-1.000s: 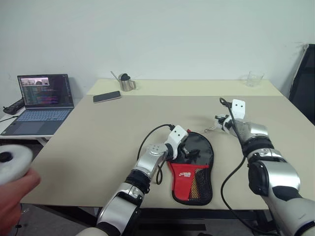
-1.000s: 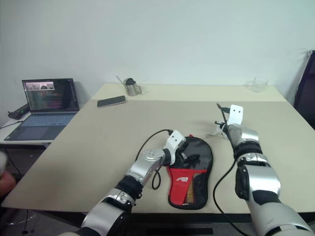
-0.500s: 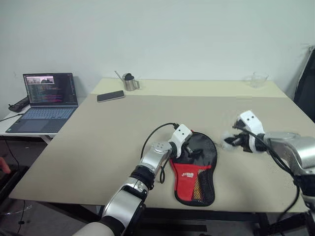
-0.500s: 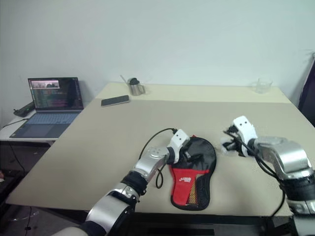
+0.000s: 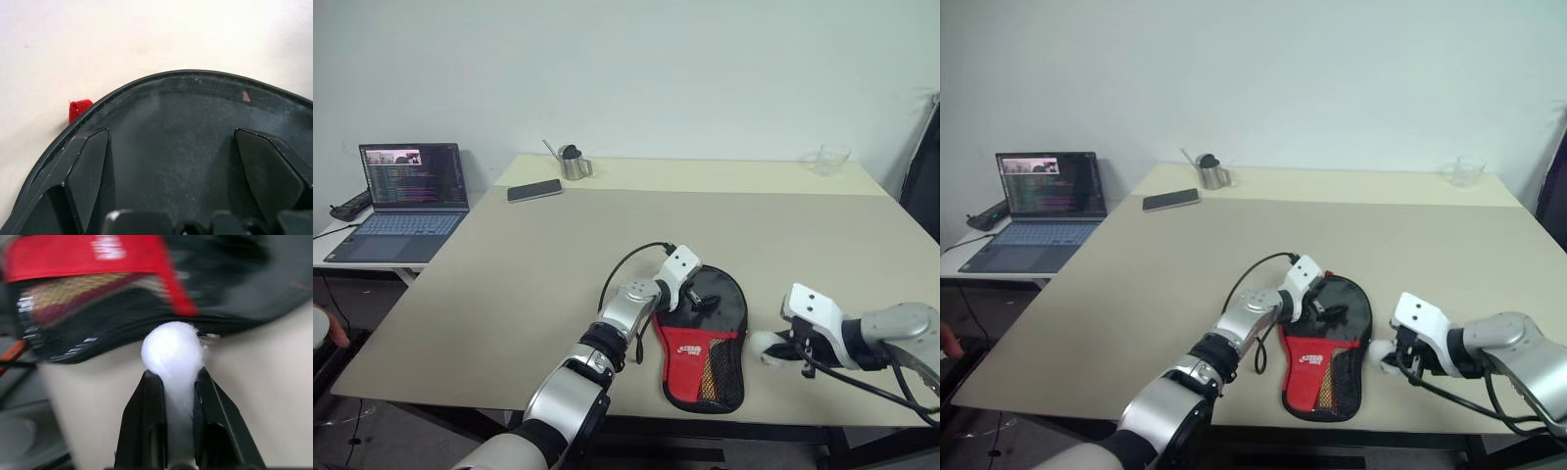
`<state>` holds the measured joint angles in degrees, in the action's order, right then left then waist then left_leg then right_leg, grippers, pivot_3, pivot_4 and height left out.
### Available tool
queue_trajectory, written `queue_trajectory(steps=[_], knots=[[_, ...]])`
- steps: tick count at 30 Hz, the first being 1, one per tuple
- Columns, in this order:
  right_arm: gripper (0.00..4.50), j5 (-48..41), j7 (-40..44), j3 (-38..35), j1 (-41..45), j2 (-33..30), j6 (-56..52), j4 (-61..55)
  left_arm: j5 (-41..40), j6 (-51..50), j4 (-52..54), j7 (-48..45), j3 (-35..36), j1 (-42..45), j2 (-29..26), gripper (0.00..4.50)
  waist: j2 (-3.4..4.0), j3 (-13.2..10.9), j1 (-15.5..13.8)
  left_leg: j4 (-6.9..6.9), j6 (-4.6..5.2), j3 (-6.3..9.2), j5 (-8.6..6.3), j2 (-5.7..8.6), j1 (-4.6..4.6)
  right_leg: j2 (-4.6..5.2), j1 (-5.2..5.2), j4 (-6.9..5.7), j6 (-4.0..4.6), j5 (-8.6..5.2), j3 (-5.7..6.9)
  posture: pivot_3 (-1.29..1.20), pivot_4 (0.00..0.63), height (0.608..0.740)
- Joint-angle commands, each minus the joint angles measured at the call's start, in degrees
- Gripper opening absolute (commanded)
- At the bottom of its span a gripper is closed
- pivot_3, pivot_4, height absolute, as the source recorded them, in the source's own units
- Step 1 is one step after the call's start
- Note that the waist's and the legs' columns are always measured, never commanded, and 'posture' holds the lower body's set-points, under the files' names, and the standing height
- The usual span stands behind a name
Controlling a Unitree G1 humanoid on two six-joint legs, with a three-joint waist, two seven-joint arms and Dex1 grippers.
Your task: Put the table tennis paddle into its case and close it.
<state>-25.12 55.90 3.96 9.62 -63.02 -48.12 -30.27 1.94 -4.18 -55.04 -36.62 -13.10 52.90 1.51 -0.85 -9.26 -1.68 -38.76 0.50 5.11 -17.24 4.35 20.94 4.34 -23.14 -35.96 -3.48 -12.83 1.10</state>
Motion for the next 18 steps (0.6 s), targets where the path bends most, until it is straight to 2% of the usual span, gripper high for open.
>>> queue_trajectory(steps=[1, 5, 10, 18], knots=[[0.23, -4.9, 5.8, -3.4, -3.8, -2.2, 1.0, -4.9, 3.2, -1.6, -5.6, 1.5, -1.6, -1.5, 0.1, 4.5, -0.05, 0.0, -0.1, 0.0, 0.0, 0.01, -0.01, 0.0, 0.0, 0.0, 0.01, 0.0, -0.01, 0.0, 0.01, 0.0, 0.15, 0.74], [0.23, -7.6, 8.8, -5.0, -8.2, -3.3, 1.6, -7.1, 3.8, -1.5, -7.1, 2.2, -1.5, -0.8, 0.4, 4.5, -0.17, 0.0, -0.3, -0.01, 0.02, 0.03, -0.05, 0.01, 0.01, 0.04, 0.04, 0.04, -0.02, -0.01, 0.03, 0.0, 0.15, 0.74], [0.23, -12.1, 8.2, -5.2, -10.1, -0.8, -0.4, -8.3, 3.8, -1.3, -8.2, 2.6, -1.3, -0.2, 0.6, 4.5, -0.29, 0.0, -0.2, -0.01, 0.03, 0.03, -0.07, -0.01, -0.01, 0.06, 0.05, 0.04, -0.02, -0.01, 0.03, 0.0, 0.15, 0.74], [0.23, -15.5, 8.1, -6.1, -15.6, -0.9, -1.2, -11.7, 4.2, -1.1, -9.1, 2.7, -1.6, 0.1, 0.7, 4.5, -0.35, 0.0, -0.3, -0.01, 0.04, 0.05, -0.08, -0.01, -0.01, 0.07, 0.06, 0.04, -0.02, -0.01, 0.05, 0.0, 0.15, 0.74]])
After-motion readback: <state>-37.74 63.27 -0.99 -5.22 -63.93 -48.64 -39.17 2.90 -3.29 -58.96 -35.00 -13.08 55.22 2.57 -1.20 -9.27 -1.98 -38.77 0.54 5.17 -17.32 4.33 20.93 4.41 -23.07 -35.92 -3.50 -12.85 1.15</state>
